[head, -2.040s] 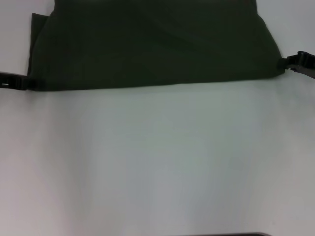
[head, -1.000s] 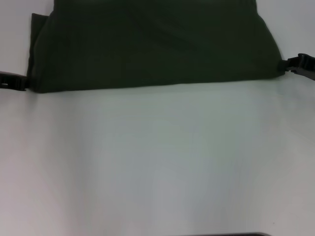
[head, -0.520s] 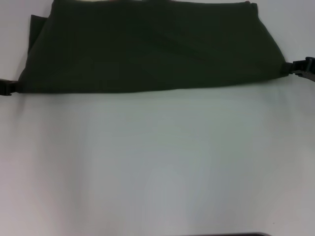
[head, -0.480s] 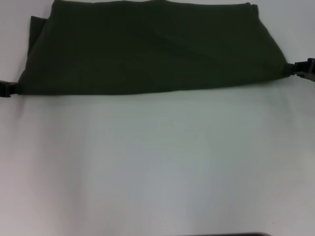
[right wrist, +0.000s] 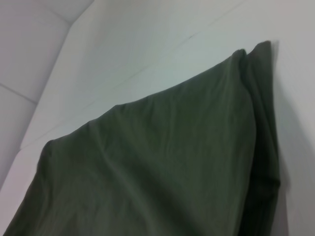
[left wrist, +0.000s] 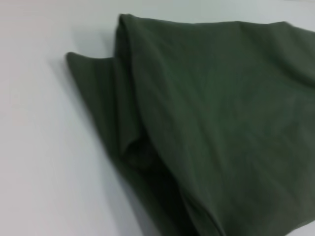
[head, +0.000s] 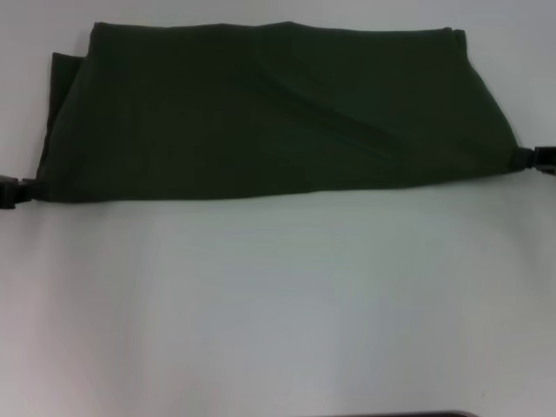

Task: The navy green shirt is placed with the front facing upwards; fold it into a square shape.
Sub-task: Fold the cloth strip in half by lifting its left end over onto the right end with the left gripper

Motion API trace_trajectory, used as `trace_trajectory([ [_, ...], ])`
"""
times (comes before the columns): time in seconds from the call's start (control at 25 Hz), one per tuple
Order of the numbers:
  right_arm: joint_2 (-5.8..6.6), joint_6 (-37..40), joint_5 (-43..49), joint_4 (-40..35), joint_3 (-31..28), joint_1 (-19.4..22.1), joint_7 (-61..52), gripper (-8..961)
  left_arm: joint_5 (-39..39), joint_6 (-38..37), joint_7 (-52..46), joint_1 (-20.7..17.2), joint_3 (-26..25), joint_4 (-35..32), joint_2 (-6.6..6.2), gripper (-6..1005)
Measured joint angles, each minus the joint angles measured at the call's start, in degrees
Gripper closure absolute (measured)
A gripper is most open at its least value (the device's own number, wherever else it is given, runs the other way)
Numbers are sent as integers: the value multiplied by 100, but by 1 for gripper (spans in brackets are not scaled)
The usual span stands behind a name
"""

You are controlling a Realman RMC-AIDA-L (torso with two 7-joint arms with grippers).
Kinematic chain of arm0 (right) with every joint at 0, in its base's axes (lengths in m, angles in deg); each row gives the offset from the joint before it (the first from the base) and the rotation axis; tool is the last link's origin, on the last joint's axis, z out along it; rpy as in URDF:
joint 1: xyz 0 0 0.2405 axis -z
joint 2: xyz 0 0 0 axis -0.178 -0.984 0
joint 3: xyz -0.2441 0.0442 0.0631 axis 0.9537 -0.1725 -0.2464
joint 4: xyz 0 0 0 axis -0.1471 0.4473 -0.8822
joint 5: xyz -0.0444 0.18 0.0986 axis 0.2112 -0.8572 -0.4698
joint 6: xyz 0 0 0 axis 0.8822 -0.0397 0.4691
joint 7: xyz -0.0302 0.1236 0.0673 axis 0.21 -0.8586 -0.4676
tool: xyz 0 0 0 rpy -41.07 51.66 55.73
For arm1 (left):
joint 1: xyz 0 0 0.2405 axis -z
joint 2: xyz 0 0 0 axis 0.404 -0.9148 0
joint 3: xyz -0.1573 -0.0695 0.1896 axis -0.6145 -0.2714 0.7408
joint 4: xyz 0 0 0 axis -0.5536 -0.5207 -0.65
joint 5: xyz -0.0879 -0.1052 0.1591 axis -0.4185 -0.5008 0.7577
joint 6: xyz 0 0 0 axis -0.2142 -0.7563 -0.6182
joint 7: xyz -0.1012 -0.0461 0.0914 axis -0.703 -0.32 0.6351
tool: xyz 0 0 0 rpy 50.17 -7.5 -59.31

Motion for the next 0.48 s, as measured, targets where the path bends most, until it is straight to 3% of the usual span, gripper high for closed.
trace_trajectory([
  [0.28, -5, 576, -1, -19, -169, 361, 330, 947, -31, -1062, 625, -218, -804, 4, 37, 969],
  [0.48, -23, 924, 12, -6, -238, 528, 549, 947, -222, -1598, 898, -511, -1012, -4, 39, 965],
])
